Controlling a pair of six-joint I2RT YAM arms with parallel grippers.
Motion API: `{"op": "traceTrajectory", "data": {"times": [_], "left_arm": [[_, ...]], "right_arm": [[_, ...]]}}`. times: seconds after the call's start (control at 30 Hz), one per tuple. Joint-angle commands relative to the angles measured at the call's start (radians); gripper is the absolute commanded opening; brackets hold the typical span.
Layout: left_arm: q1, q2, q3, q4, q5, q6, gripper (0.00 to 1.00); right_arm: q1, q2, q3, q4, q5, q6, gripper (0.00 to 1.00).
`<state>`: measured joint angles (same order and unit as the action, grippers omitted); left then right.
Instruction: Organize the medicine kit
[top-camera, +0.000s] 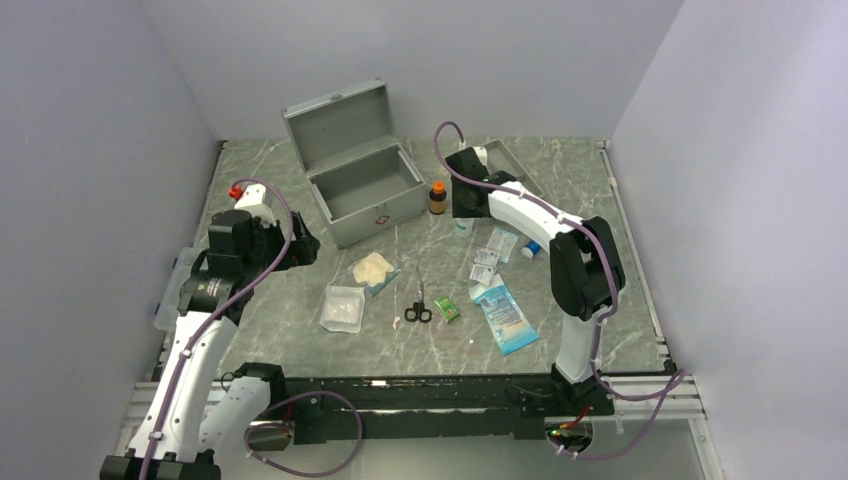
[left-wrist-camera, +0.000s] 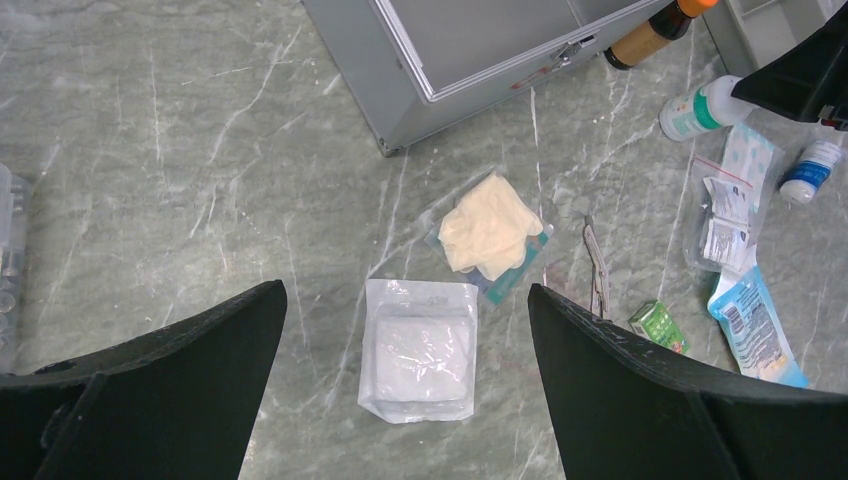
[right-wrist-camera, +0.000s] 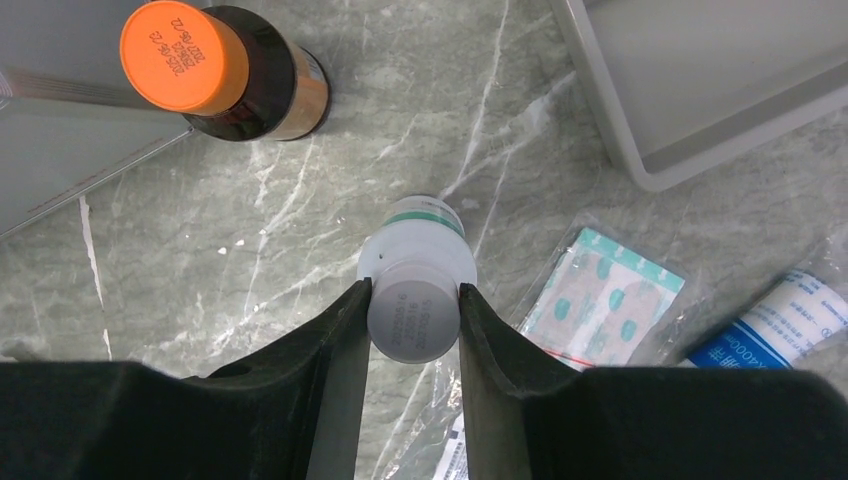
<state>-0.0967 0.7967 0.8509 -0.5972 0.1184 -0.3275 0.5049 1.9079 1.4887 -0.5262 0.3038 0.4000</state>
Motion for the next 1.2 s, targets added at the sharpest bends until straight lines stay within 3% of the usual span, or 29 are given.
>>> {"op": "traceTrajectory", "data": {"times": [0.0,0.37,0.8,1.17], "left_arm": [[0.005,-0.006,0.028,0.004,0.008,-0.010,0.99],[0.006,-0.001,0.029,0.007,0.022,-0.014,0.99],[0.006,-0.002,0.027,0.007,0.036,-0.014,0.99],[0.006,-0.014,0.022,0.010,0.037,-0.015,0.99]], "right_arm": [[0.001,-0.027,0.079,-0.032,0.038,-0.013,0.00],[0.010,-0.098,0.342,-0.162,-0.002,-0.073,0.00],[0.112,0.139,0.837,-0.263,-0.057,-0.116,0.00],[0.153,0.272,0.852,-0.132,-0.138,-0.111,0.00]]}}
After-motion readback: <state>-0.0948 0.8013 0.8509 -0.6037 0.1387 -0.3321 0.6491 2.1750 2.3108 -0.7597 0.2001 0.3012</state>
